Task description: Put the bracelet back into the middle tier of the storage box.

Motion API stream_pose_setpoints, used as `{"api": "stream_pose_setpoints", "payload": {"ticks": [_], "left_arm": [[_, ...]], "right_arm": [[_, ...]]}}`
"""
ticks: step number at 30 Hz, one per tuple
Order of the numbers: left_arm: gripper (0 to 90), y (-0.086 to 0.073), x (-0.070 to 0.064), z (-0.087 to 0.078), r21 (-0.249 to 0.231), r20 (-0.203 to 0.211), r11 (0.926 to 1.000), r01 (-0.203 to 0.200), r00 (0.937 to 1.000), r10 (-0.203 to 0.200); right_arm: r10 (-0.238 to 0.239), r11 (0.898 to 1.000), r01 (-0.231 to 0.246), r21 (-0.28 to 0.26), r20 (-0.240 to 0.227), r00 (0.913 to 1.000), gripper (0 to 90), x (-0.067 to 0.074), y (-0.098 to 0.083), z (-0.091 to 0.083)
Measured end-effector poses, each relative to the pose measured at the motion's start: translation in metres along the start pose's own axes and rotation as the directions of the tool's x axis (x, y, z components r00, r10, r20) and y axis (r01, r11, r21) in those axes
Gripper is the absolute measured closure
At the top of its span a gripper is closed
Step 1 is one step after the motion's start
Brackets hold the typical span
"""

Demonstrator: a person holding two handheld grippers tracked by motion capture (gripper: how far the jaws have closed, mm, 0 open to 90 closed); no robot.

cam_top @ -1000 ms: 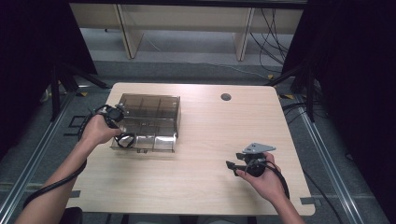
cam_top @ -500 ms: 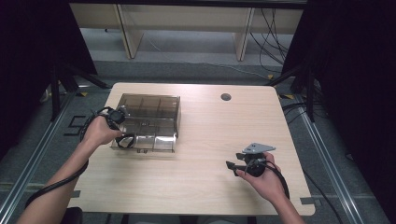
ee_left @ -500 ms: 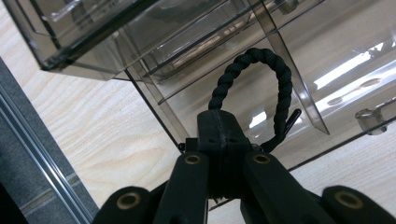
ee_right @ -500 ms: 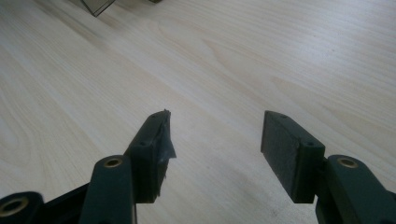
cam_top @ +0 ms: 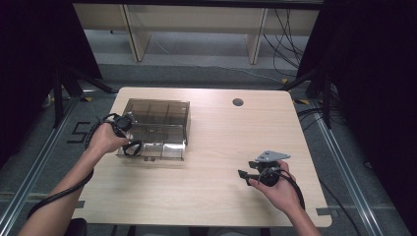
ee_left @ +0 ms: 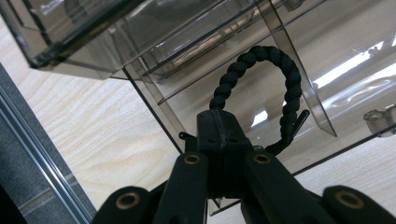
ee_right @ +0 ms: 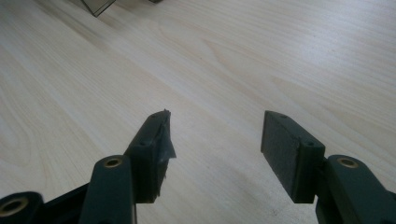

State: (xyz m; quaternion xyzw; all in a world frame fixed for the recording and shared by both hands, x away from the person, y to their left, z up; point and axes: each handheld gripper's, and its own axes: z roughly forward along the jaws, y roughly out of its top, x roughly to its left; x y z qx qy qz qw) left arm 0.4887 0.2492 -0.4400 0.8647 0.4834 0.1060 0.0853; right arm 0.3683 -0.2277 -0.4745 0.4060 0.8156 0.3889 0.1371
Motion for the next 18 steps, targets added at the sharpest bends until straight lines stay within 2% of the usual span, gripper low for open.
{"api": "stream_pose_setpoints", "payload": {"ticks": [2,4,6,8,11,13,14,16,18], "left_arm": [[88.7,0.0,0.001,-0.002,-0.002,-0.004,0.9998,-0.018,0.9998,0.018],[88.3,-0.001,0.0,-0.005,-0.006,0.0,1.0,-0.004,1.0,0.004],[87.6,0.0,0.0,-0.01,0.022,-0.005,0.9995,-0.023,0.9997,0.023],[87.4,-0.002,-0.001,-0.011,-0.018,-0.01,0.9996,-0.021,0.9997,0.021],[86.7,-0.002,-0.001,-0.016,-0.02,-0.012,0.9995,-0.023,0.9997,0.022],[86.1,-0.004,-0.002,-0.019,-0.033,-0.014,0.9993,-0.019,0.9997,0.018],[85.6,-0.004,-0.003,-0.02,-0.041,-0.014,0.999,-0.021,0.9997,0.02],[84.3,-0.006,-0.002,-0.023,-0.057,-0.013,0.997,-0.052,0.9986,0.051],[82.5,-0.011,-0.005,-0.028,-0.084,-0.013,0.9954,-0.044,0.999,0.043]], "right_arm": [[0.0,1.0,0.0,0.0,0.0,1.0,43.5,0.0,0.0,0.0],[0.0,1.0,0.0,-0.001,0.001,1.0,43.5,0.0,0.0,0.0],[0.0,1.0,0.0,-0.001,0.001,1.0,43.5,0.0,0.0,0.0],[0.0,1.0,0.0,0.0,0.001,1.0,43.5,0.0,0.0,0.0],[-0.006,1.0,0.006,-0.005,0.0,1.0,43.5,0.0,0.0,0.0],[0.006,1.0,-0.006,0.001,-0.008,0.9999,43.5,0.0,0.0,0.0],[0.003,1.0,-0.003,-0.001,-0.005,1.0,43.5,0.0,0.0,0.0],[0.0,1.0,0.0,-0.001,0.002,1.0,43.5,0.0,0.0,0.0],[0.001,1.0,-0.001,-0.001,0.002,1.0,43.5,0.0,0.0,0.0]]}}
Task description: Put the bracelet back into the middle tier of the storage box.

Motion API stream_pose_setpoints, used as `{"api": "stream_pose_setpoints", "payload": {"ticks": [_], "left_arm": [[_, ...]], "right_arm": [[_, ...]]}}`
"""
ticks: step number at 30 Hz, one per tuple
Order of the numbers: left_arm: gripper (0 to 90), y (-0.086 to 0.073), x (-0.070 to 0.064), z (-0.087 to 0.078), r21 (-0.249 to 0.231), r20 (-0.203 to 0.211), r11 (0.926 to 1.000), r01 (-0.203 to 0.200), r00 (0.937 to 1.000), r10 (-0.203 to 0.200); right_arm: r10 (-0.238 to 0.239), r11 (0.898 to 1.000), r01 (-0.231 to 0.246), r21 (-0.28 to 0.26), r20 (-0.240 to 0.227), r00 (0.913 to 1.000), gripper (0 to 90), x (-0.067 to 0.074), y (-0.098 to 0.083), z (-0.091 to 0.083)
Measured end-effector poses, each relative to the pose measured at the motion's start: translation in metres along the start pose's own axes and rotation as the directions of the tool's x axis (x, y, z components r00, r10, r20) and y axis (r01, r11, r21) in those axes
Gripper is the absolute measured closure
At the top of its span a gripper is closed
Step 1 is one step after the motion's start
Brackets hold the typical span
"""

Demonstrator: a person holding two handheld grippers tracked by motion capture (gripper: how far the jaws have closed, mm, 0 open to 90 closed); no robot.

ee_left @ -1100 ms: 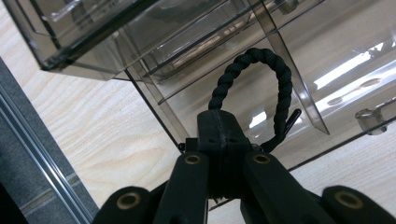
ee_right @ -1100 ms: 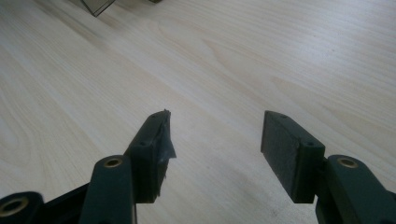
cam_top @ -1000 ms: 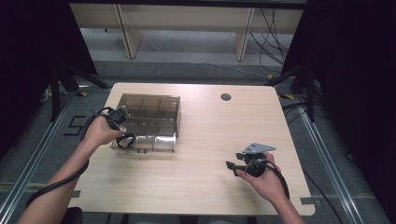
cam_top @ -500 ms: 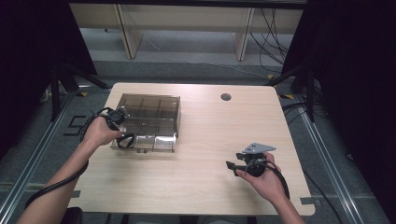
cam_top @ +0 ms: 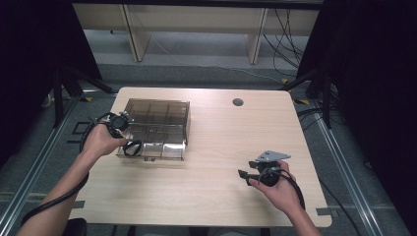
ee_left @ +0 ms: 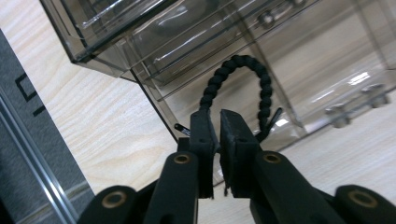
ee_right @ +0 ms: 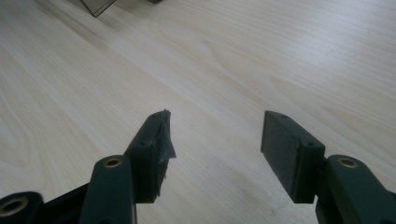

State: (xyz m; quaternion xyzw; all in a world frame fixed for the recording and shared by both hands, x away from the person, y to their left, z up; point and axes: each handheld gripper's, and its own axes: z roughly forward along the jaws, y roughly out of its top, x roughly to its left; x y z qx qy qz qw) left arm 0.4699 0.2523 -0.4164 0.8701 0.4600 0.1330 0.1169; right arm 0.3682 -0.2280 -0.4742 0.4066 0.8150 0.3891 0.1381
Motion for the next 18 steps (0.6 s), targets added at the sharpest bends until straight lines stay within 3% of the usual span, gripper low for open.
{"api": "stream_pose_setpoints", "payload": {"ticks": [4,11,18], "left_arm": [[77.3,-0.01,-0.004,-0.008,-0.055,-0.002,0.9981,0.029,0.9996,-0.029],[68.9,-0.046,-0.02,-0.021,-0.144,-0.011,0.9883,0.051,0.9985,-0.053],[58.9,-0.079,-0.044,-0.014,-0.197,-0.002,0.9785,0.063,0.9979,-0.065]], "right_arm": [[0.003,1.0,-0.003,0.001,0.001,1.0,43.5,0.0,0.0,0.0],[-0.008,1.0,0.008,0.001,-0.003,1.0,43.4,0.0,0.0,0.001],[-0.003,1.0,0.004,0.006,-0.007,1.0,43.4,0.001,0.0,0.001]]}}
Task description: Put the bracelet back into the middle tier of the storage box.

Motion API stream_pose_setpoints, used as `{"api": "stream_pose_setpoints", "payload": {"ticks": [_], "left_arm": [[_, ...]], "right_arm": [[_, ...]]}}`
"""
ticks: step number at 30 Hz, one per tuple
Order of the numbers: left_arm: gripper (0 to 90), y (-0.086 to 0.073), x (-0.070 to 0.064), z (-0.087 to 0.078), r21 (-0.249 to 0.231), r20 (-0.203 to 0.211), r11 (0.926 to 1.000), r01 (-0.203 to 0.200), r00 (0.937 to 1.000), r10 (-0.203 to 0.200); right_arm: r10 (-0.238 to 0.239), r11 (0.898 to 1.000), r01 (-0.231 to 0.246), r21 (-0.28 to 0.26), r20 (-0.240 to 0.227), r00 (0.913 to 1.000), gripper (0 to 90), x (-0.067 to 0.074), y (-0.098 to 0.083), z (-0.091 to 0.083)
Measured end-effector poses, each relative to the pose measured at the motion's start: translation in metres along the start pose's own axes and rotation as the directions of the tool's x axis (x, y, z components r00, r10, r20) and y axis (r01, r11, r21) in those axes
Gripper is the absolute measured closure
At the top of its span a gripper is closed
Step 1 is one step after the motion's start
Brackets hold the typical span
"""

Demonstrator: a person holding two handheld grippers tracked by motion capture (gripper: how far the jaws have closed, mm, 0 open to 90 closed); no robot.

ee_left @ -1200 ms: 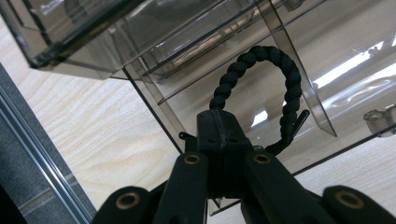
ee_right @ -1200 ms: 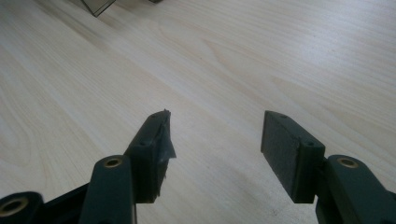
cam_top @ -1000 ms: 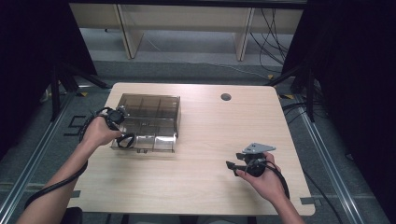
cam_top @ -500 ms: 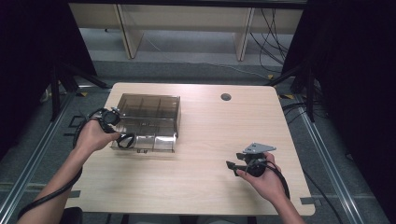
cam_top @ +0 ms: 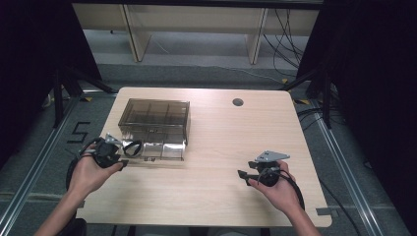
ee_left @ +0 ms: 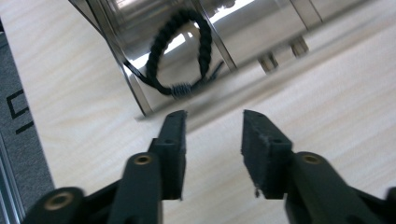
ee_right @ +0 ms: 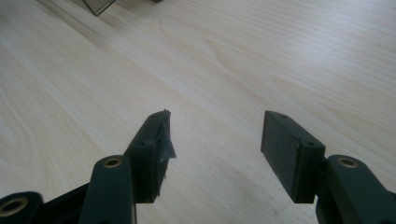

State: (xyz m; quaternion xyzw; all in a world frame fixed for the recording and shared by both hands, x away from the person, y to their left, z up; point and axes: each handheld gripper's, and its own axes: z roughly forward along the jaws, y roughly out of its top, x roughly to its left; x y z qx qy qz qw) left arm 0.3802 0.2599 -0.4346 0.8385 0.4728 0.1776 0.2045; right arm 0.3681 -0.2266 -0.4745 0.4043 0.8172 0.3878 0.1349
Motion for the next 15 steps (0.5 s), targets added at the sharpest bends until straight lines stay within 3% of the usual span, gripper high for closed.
{"api": "stream_pose_setpoints", "payload": {"ticks": [3,4,7,8,12,15], "left_arm": [[54.8,-0.016,-0.007,0.008,-0.053,0.022,0.9978,0.041,0.999,-0.04],[54.6,-0.02,-0.006,0.009,-0.038,0.039,0.9991,0.021,0.9991,-0.019],[53.1,-0.03,-0.009,0.017,-0.065,0.05,0.9964,0.054,0.9974,-0.051],[53.2,-0.031,-0.007,0.017,-0.033,0.072,0.9986,0.042,0.9966,-0.039],[51.8,-0.031,-0.002,0.024,-0.027,0.08,0.998,0.057,0.9952,-0.055],[50.6,-0.031,-0.002,0.025,-0.054,0.081,0.9951,0.082,0.9937,-0.078]], "right_arm": [[-0.002,1.0,0.002,0.0,-0.001,1.0,43.4,0.0,0.0,0.0],[-0.002,1.0,0.002,-0.002,-0.001,1.0,43.4,0.0,0.0,0.0],[-0.002,1.0,0.002,0.001,-0.001,1.0,43.4,0.0,0.0,0.0],[-0.001,1.0,0.001,-0.001,-0.003,1.0,43.4,0.0,0.0,0.0],[-0.002,1.0,0.002,0.003,-0.005,1.0,43.4,-0.001,0.0,0.0],[0.004,1.0,-0.004,0.002,-0.008,1.0,43.4,-0.001,0.0,0.001]]}}
